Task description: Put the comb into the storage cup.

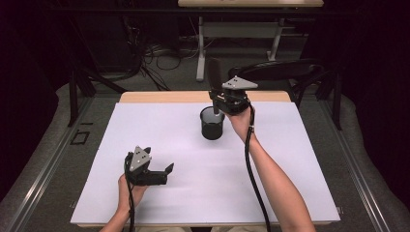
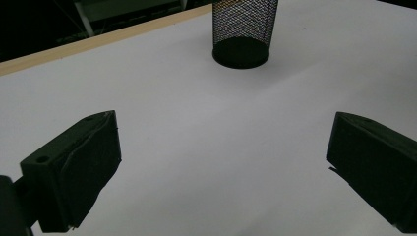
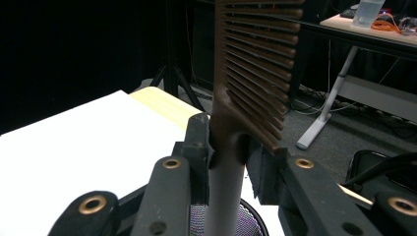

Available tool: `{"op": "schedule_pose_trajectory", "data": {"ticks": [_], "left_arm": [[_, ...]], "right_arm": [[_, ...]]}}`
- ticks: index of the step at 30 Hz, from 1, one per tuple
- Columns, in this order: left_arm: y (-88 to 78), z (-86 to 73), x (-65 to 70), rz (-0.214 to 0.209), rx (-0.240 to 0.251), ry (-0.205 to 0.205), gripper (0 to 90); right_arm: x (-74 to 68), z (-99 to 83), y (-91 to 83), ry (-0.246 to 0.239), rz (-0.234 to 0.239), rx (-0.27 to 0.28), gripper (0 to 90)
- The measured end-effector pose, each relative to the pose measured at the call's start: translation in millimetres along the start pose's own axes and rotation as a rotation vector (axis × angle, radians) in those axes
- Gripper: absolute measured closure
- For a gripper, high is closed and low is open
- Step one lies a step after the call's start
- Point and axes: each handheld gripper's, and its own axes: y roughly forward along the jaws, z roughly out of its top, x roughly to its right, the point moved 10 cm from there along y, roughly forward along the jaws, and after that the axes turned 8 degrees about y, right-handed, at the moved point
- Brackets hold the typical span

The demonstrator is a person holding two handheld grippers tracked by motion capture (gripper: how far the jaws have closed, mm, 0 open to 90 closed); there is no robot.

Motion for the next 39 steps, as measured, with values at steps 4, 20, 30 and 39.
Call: {"op": "schedule_pose_trajectory", "data": {"ticks": [4, 20, 30, 39], "left_arm": [[-0.1, 0.1, -0.4, 0.001, 0.001, 0.000, 0.1], [-0.2, 0.7, -0.6, 0.005, 0.004, 0.001, 0.1], [-0.7, 0.5, -1.3, 0.005, 0.003, 0.001, 0.1], [-0.7, 0.1, -1.8, 0.004, 0.002, 0.001, 0.1]], "right_arm": [[0.4, -1.0, 3.6, -0.002, 0.005, -0.002, 73.1], [6.9, -11.3, 17.8, -0.011, 0.000, -0.034, 73.1], [7.0, -19.8, 26.8, 0.005, 0.009, -0.055, 73.1], [5.9, -30.2, 31.3, -0.005, 0.011, -0.090, 73.0]]}}
